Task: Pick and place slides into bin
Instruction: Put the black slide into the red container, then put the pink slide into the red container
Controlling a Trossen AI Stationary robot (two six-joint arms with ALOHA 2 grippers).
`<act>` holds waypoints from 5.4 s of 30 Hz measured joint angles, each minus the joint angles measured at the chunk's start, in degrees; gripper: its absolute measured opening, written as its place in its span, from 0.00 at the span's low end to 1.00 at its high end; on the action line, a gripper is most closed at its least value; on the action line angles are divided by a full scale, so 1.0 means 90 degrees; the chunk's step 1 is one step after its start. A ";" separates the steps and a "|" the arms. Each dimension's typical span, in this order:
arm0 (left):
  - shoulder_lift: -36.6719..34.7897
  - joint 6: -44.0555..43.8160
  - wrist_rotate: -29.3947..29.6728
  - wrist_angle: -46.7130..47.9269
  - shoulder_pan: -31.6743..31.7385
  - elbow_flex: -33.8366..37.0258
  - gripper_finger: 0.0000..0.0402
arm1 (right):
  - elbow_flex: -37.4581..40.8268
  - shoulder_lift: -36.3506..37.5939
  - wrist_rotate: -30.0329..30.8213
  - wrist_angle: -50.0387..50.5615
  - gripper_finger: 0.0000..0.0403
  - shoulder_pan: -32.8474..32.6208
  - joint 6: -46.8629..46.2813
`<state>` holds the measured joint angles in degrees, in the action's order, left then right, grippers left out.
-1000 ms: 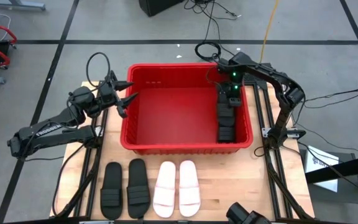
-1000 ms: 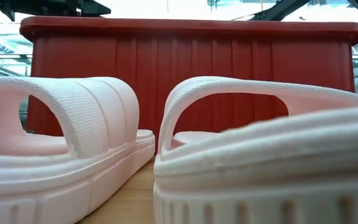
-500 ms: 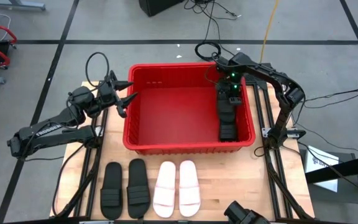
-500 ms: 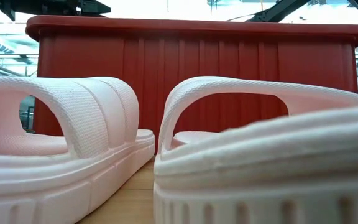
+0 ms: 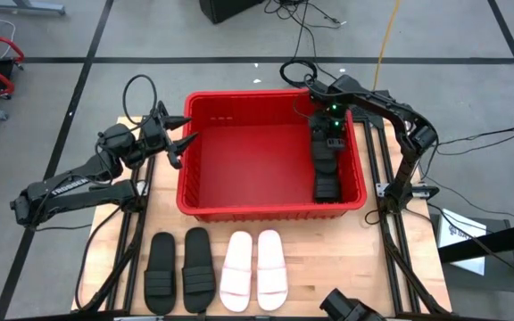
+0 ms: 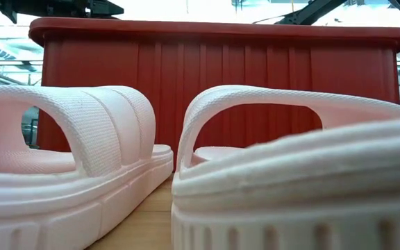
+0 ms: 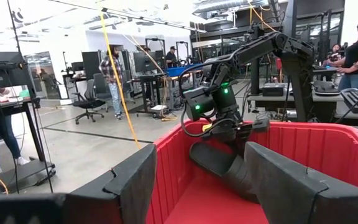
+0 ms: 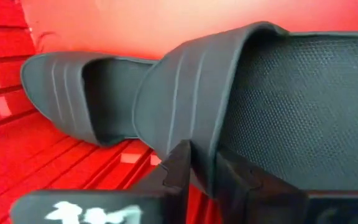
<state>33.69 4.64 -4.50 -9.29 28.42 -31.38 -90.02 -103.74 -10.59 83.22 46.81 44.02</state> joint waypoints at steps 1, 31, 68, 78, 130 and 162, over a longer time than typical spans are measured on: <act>0.0000 0.0000 -0.0001 -0.0001 0.0000 0.0000 0.62 | 0.0000 0.0000 0.0049 -0.0010 0.14 0.0000 -0.0045; 0.0000 -0.0034 -0.0004 0.0001 -0.0002 0.0000 0.62 | 0.0001 0.0004 0.1863 -0.2106 0.38 -0.0010 -0.0894; 0.0005 -0.0046 0.0001 0.0011 0.0000 -0.0001 0.62 | 0.1364 0.0549 0.2272 -0.4091 0.31 -0.0714 -0.0908; 0.0007 -0.0049 0.0001 0.0023 0.0000 -0.0001 0.62 | 0.1367 0.1030 0.1781 -0.3737 0.31 -0.0751 -0.1251; 0.0007 -0.0014 0.0044 0.0062 -0.0002 -0.0002 0.62 | 0.2415 0.1563 0.1823 -0.4816 0.31 -0.0824 -0.1530; 0.0007 -0.0015 -0.0351 0.0060 -0.0419 -0.0001 0.62 | 0.2574 0.3827 0.0115 -0.8922 0.31 -0.2519 -0.4397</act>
<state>33.76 4.51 -7.66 -8.75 24.66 -31.38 -66.85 -69.30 -9.56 2.93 24.14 4.44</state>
